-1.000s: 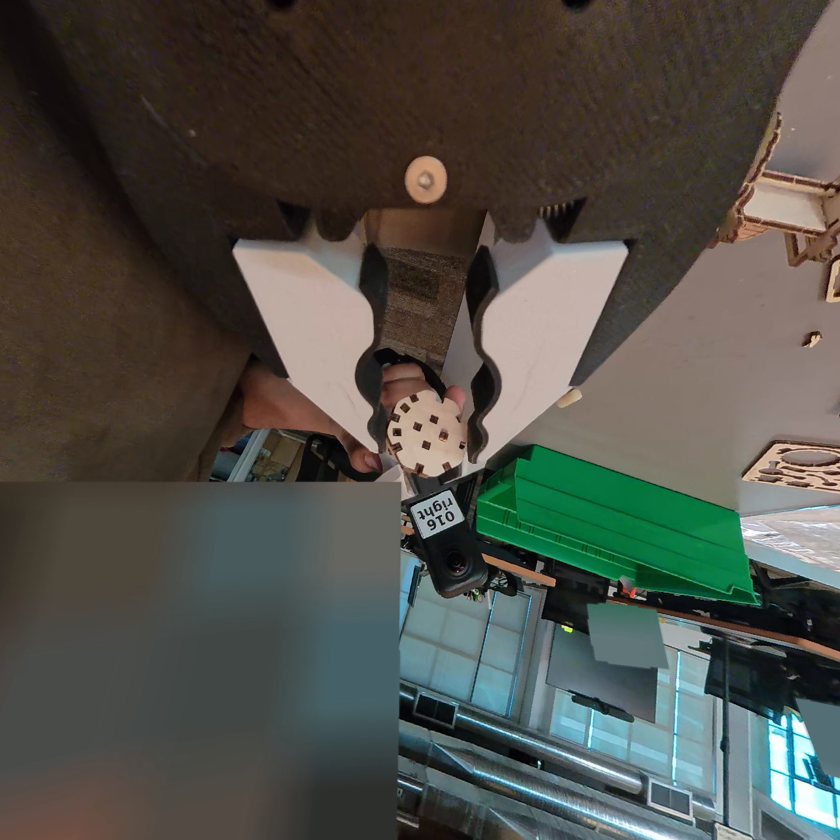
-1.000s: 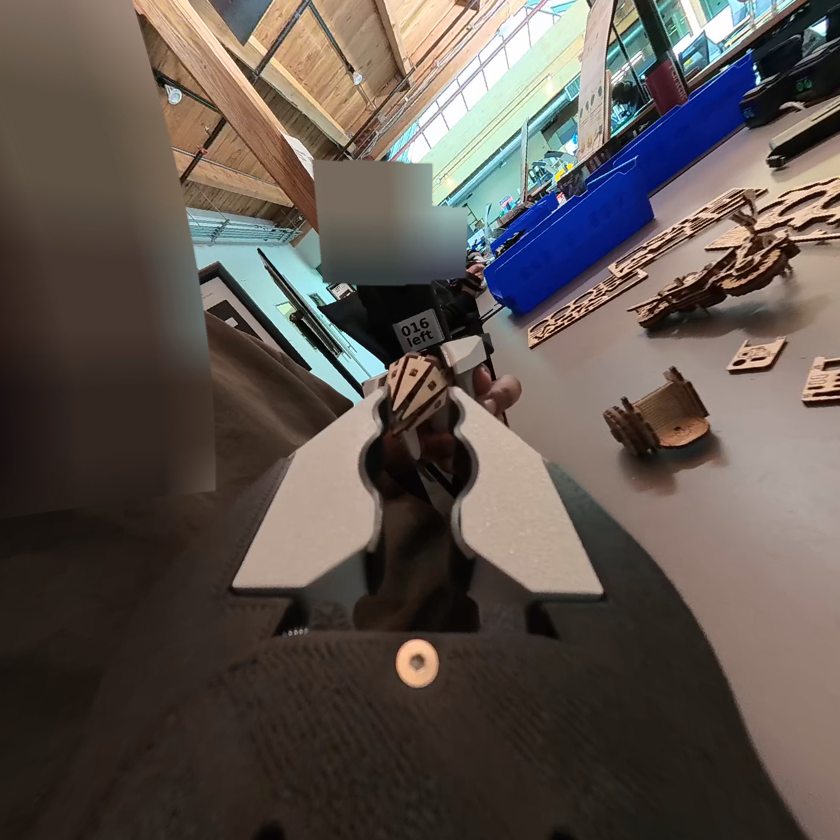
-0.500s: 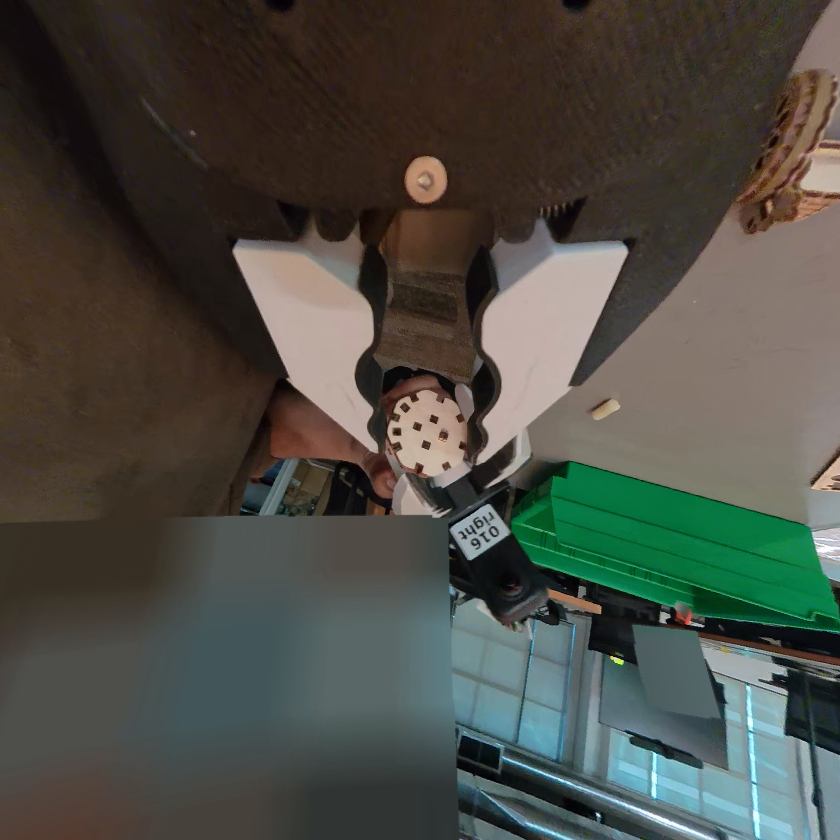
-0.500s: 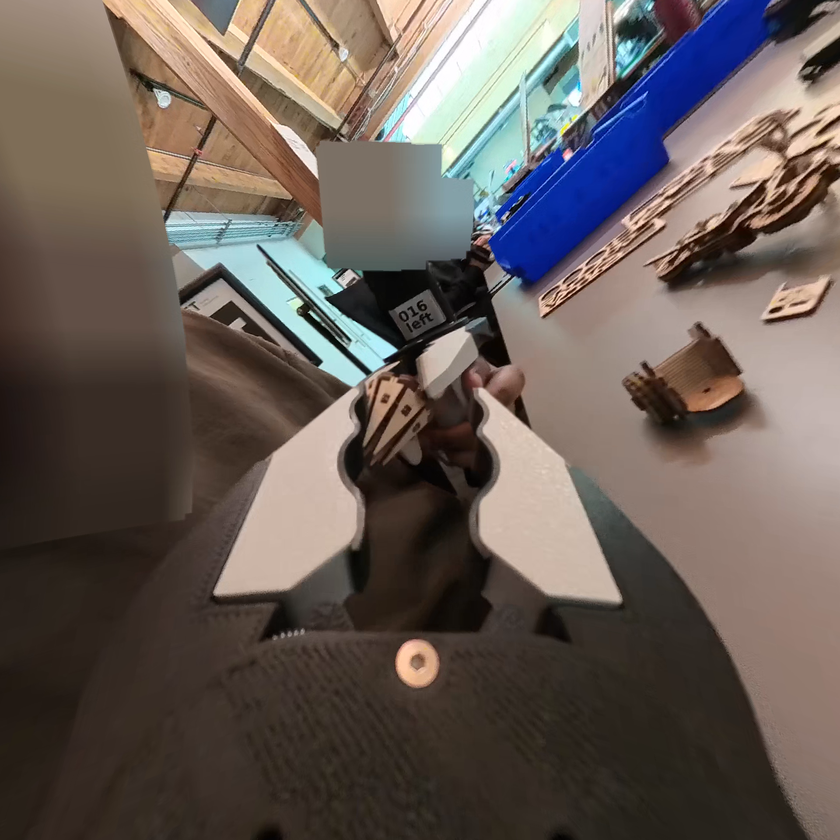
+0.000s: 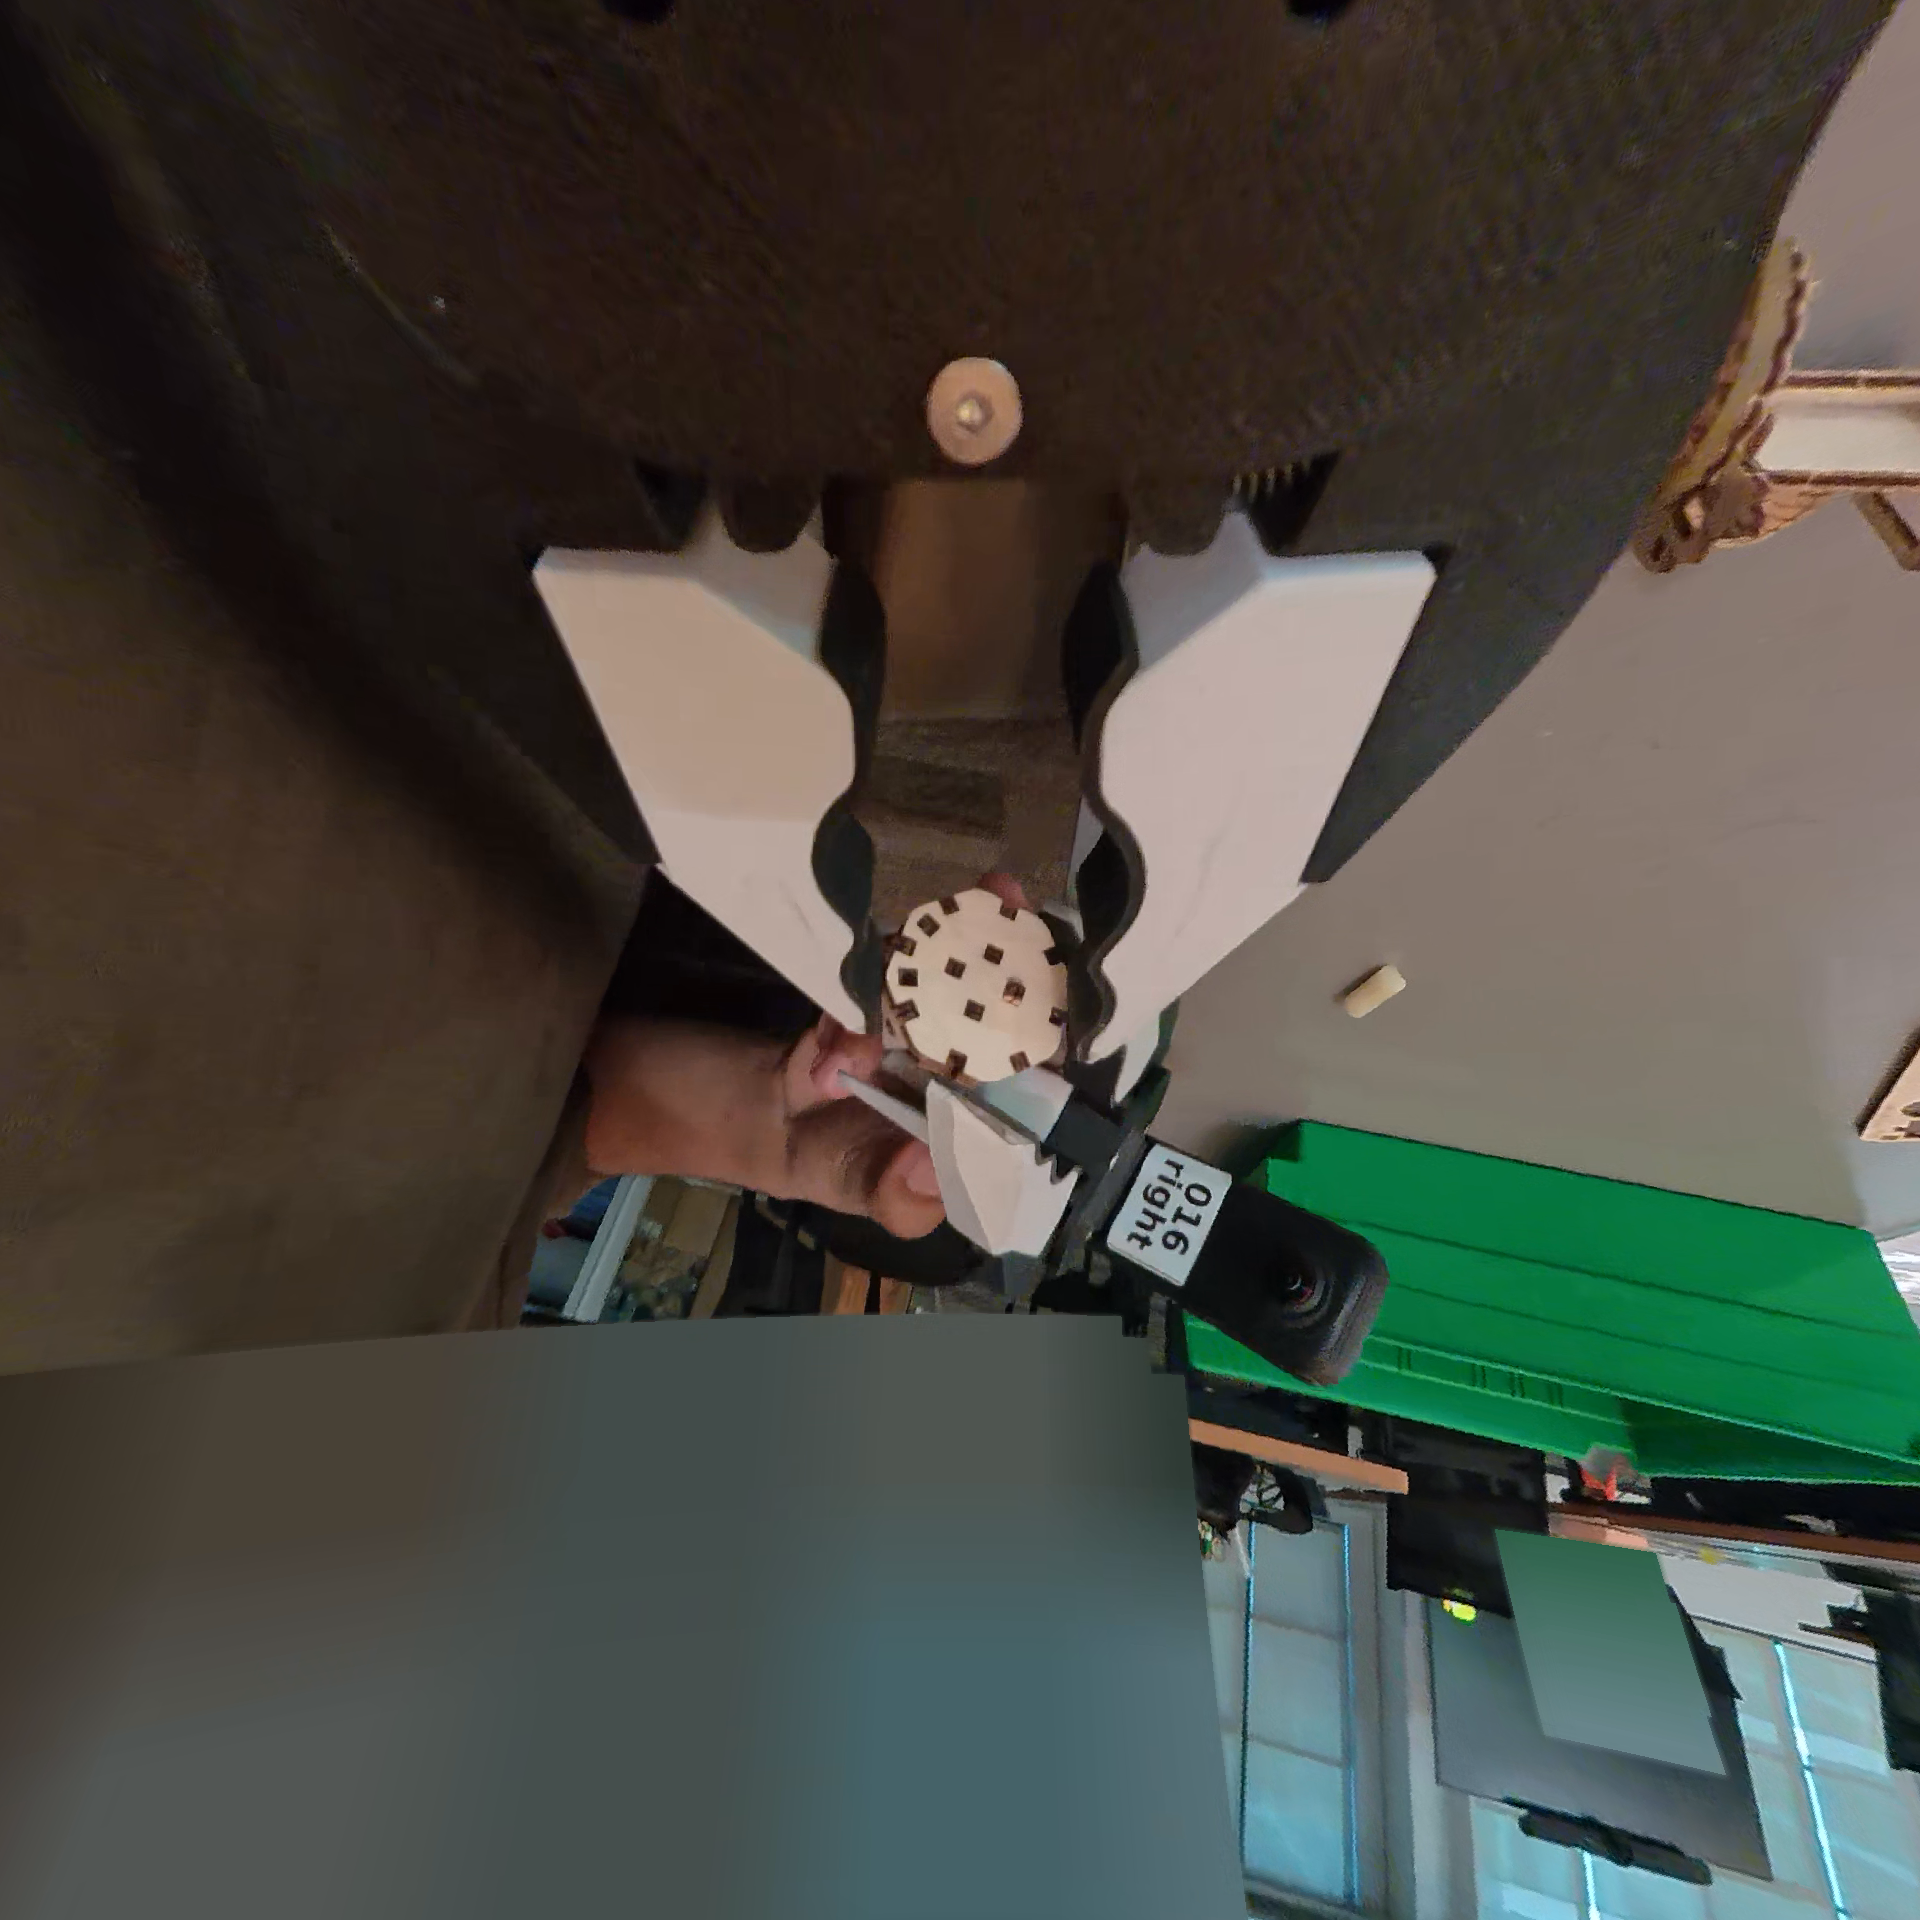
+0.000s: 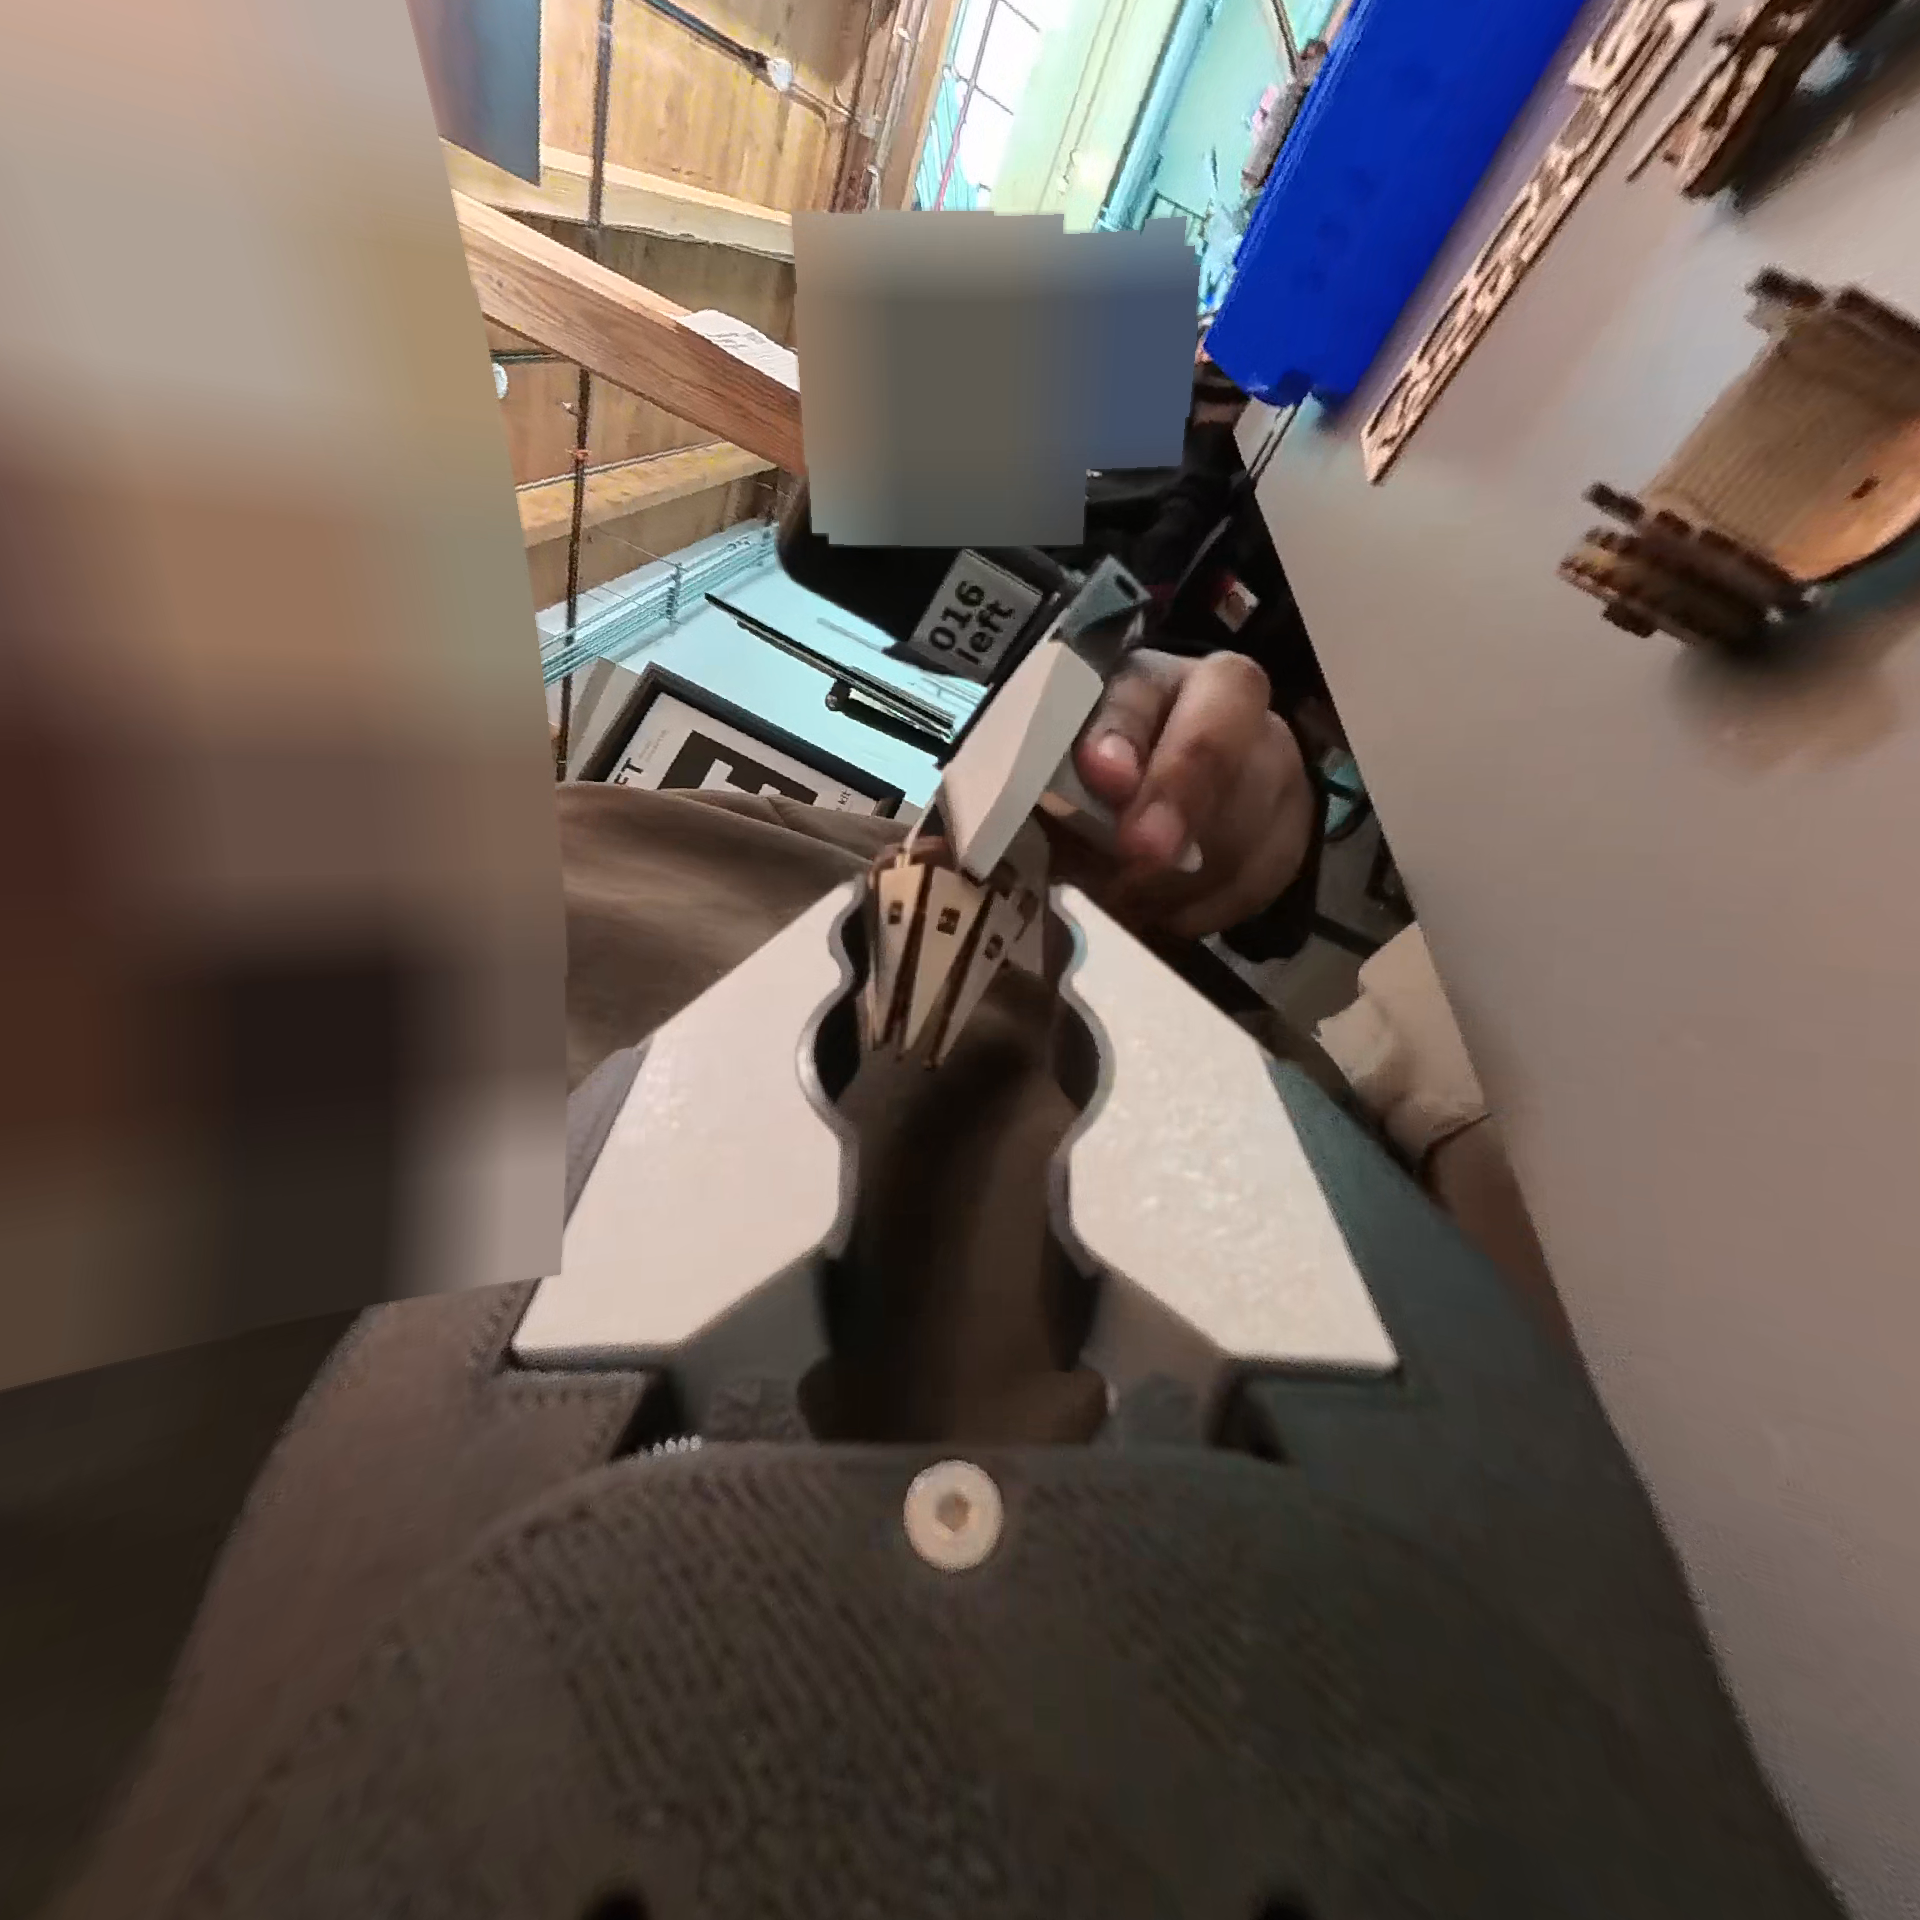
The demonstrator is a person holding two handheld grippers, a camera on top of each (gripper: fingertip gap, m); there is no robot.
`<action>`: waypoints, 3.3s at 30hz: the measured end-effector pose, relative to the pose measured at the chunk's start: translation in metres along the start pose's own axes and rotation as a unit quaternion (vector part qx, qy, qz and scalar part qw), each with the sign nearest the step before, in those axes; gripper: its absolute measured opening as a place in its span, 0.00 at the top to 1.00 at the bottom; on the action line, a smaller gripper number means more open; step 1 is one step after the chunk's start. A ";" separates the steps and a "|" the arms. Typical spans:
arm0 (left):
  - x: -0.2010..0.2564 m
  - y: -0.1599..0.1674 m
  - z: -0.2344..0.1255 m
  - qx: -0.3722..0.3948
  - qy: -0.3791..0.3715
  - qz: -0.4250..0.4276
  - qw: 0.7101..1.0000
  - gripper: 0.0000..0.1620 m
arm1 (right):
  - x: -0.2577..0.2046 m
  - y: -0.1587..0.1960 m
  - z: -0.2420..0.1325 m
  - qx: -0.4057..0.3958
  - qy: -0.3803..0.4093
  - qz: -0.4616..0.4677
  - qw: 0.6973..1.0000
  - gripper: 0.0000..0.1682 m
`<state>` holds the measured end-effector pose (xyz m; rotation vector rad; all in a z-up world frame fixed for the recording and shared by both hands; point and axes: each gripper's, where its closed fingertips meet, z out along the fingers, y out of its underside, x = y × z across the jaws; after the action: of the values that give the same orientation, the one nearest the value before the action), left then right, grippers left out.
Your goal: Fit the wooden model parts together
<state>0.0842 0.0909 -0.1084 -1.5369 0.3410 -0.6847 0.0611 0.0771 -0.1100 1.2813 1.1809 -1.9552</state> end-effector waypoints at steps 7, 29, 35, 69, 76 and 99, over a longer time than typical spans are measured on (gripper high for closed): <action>-0.005 0.004 0.000 -0.013 -0.011 0.010 1.000 0.80 | 0.004 -0.005 -0.004 0.005 0.030 -0.037 0.999 0.82; -0.063 0.035 -0.003 -0.108 -0.198 0.010 0.974 0.80 | 0.044 -0.008 -0.017 -0.174 0.413 -0.606 0.658 0.81; -0.063 0.051 -0.005 -0.176 -0.209 0.053 0.961 0.80 | 0.057 -0.002 -0.019 -0.216 0.431 -0.618 0.621 0.81; -0.061 0.064 -0.003 -0.215 -0.209 0.026 0.954 0.80 | 0.064 0.007 -0.020 -0.256 0.429 -0.626 0.598 0.84; -0.061 0.059 -0.003 -0.199 -0.205 0.018 0.958 0.80 | 0.061 0.003 -0.020 -0.238 0.432 -0.611 0.620 0.82; -0.053 0.063 0.000 -0.205 -0.181 0.023 0.962 0.80 | 0.060 0.009 -0.020 -0.237 0.402 -0.568 0.678 0.79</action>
<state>0.0549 0.1166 -0.1811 -2.0015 0.2482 -0.2905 0.0521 0.0927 -0.1713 1.1845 3.2900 -1.3436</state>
